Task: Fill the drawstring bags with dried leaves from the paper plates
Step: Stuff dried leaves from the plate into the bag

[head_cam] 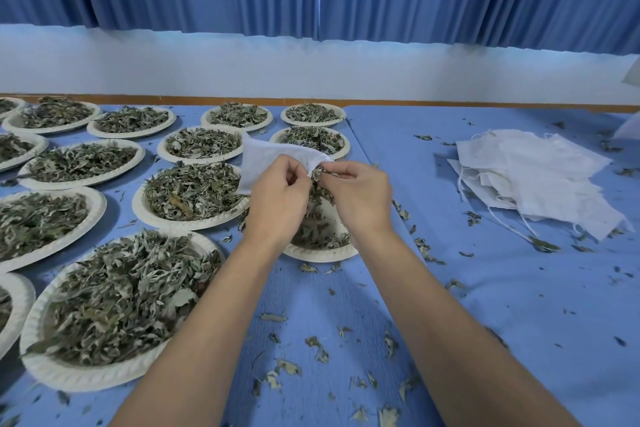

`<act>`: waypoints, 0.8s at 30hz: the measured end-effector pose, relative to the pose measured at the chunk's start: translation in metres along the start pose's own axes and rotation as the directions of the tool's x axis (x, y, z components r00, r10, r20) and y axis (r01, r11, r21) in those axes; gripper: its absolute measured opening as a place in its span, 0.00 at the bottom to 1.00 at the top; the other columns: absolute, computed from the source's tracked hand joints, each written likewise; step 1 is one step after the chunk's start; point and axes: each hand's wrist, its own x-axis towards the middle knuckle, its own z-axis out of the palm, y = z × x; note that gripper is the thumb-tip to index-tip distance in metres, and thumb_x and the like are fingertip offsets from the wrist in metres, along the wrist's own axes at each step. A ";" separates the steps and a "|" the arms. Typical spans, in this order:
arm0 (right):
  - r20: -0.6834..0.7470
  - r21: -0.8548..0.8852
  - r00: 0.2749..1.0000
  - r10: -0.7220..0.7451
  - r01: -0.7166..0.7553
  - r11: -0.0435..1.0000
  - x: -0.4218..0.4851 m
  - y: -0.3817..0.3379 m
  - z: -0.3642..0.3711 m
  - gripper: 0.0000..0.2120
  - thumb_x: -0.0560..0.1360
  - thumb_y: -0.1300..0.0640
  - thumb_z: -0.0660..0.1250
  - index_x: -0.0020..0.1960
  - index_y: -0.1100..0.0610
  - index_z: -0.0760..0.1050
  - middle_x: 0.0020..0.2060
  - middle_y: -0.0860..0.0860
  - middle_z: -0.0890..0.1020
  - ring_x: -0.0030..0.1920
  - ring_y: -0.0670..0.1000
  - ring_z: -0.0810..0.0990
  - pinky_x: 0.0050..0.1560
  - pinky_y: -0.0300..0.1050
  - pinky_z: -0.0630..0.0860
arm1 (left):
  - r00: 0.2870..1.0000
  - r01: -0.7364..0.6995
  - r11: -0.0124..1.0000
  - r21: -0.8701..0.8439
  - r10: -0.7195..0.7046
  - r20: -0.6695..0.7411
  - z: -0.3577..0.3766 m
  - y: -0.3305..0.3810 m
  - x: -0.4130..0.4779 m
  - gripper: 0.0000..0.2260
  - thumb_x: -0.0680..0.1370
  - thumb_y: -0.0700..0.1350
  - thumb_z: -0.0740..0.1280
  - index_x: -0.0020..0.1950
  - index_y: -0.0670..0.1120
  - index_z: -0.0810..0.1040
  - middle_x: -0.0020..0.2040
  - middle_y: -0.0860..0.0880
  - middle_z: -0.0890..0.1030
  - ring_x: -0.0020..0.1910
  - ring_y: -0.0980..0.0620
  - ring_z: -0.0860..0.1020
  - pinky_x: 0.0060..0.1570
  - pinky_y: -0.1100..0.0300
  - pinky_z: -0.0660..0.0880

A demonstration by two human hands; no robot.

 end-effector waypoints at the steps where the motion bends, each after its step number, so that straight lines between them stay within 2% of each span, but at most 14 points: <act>1: 0.000 0.006 1.000 0.010 -0.010 1.000 0.000 0.000 0.000 0.10 0.70 0.63 0.73 0.36 0.48 0.80 0.35 0.46 0.83 0.35 0.44 0.79 0.47 0.45 0.79 | 1.000 -0.007 1.000 0.011 0.007 0.016 0.001 0.000 -0.001 0.10 0.75 0.36 0.61 0.38 0.50 0.70 0.33 0.55 0.72 0.29 0.62 0.68 0.29 0.69 0.64; 4: 0.045 0.022 0.998 0.053 -0.054 0.998 -0.001 -0.001 0.001 0.05 0.71 0.62 0.71 0.43 0.53 0.84 0.40 0.50 0.85 0.39 0.46 0.78 0.52 0.51 0.79 | 0.997 -0.028 0.999 0.041 0.025 0.073 0.001 -0.001 -0.001 0.09 0.74 0.37 0.64 0.41 0.51 0.69 0.37 0.53 0.72 0.38 0.55 0.70 0.35 0.67 0.66; 7: 0.083 0.031 0.992 0.094 -0.097 0.995 -0.003 -0.004 0.003 0.10 0.72 0.60 0.66 0.34 0.62 0.79 0.33 0.60 0.80 0.36 0.51 0.73 0.48 0.59 0.77 | 0.994 -0.042 0.995 0.094 0.032 0.106 -0.001 -0.004 0.000 0.11 0.70 0.39 0.67 0.42 0.52 0.68 0.40 0.53 0.72 0.45 0.51 0.71 0.39 0.61 0.67; 9: 0.078 0.042 0.986 0.150 -0.153 0.987 -0.003 -0.006 0.004 0.12 0.71 0.58 0.64 0.35 0.67 0.73 0.29 0.57 0.73 0.36 0.54 0.70 0.46 0.62 0.75 | 0.992 -0.032 0.993 0.114 0.017 0.125 -0.002 -0.007 0.000 0.13 0.69 0.43 0.71 0.43 0.53 0.68 0.40 0.53 0.73 0.43 0.52 0.72 0.39 0.61 0.68; 11: 0.101 0.050 0.976 0.195 -0.201 0.978 -0.002 -0.007 0.004 0.12 0.73 0.57 0.62 0.33 0.61 0.75 0.32 0.53 0.76 0.39 0.55 0.74 0.52 0.63 0.74 | 0.994 -0.039 0.990 0.139 0.024 0.106 -0.002 -0.010 0.000 0.15 0.68 0.46 0.75 0.44 0.51 0.68 0.38 0.53 0.72 0.38 0.54 0.72 0.37 0.62 0.69; 13: 0.129 0.059 0.970 0.204 -0.213 0.975 -0.005 -0.008 0.005 0.14 0.76 0.56 0.58 0.35 0.51 0.77 0.42 0.52 0.82 0.47 0.56 0.80 0.57 0.62 0.74 | 0.997 -0.059 0.986 0.153 0.051 0.054 -0.002 -0.013 0.001 0.16 0.70 0.44 0.75 0.47 0.48 0.68 0.37 0.53 0.72 0.36 0.54 0.72 0.37 0.65 0.68; 14: 0.126 0.063 0.972 0.197 -0.206 0.977 -0.005 -0.008 0.006 0.15 0.76 0.56 0.56 0.36 0.49 0.78 0.46 0.53 0.83 0.50 0.57 0.80 0.59 0.61 0.74 | 0.998 -0.065 0.986 0.154 0.062 0.025 -0.001 -0.015 0.002 0.16 0.71 0.42 0.74 0.48 0.47 0.68 0.36 0.53 0.73 0.36 0.55 0.73 0.37 0.67 0.68; 16: 0.097 0.056 0.980 0.174 -0.180 0.982 -0.005 -0.006 0.006 0.15 0.77 0.56 0.55 0.38 0.49 0.77 0.46 0.52 0.82 0.52 0.57 0.80 0.59 0.60 0.74 | 0.997 -0.081 0.985 0.152 0.083 -0.008 -0.001 -0.017 0.002 0.17 0.72 0.41 0.74 0.52 0.48 0.67 0.35 0.53 0.75 0.36 0.59 0.74 0.37 0.72 0.67; 18: 0.069 0.018 0.989 0.134 -0.135 0.991 -0.004 -0.003 0.005 0.11 0.78 0.56 0.55 0.41 0.51 0.73 0.41 0.50 0.80 0.47 0.54 0.79 0.53 0.56 0.76 | 0.993 -0.114 0.979 0.168 0.115 0.002 -0.001 -0.018 0.001 0.19 0.73 0.41 0.73 0.58 0.48 0.68 0.34 0.54 0.75 0.36 0.62 0.74 0.37 0.73 0.67; 20: 0.070 -0.075 0.992 0.102 -0.097 0.993 -0.004 -0.001 0.003 0.08 0.79 0.55 0.54 0.45 0.53 0.71 0.41 0.50 0.79 0.43 0.50 0.76 0.44 0.50 0.72 | 0.988 -0.156 0.964 0.216 0.152 0.034 -0.001 -0.020 0.001 0.22 0.74 0.40 0.72 0.66 0.44 0.70 0.35 0.55 0.75 0.37 0.58 0.74 0.38 0.70 0.65; 21: 0.083 -0.108 0.991 0.106 -0.097 0.989 -0.003 -0.001 0.002 0.07 0.79 0.55 0.54 0.48 0.53 0.71 0.44 0.51 0.79 0.43 0.49 0.76 0.44 0.49 0.72 | 0.985 -0.174 0.954 0.245 0.168 0.044 -0.001 -0.020 0.001 0.23 0.74 0.40 0.71 0.68 0.43 0.71 0.35 0.54 0.75 0.37 0.55 0.74 0.38 0.69 0.64; 24: 0.147 -0.093 0.970 0.194 -0.181 0.979 0.001 -0.004 -0.001 0.10 0.78 0.59 0.55 0.55 0.57 0.73 0.51 0.55 0.80 0.52 0.55 0.79 0.57 0.54 0.74 | 0.982 -0.188 0.946 0.264 0.187 0.028 -0.001 -0.021 0.003 0.22 0.75 0.39 0.69 0.69 0.43 0.72 0.33 0.54 0.74 0.35 0.56 0.72 0.37 0.70 0.64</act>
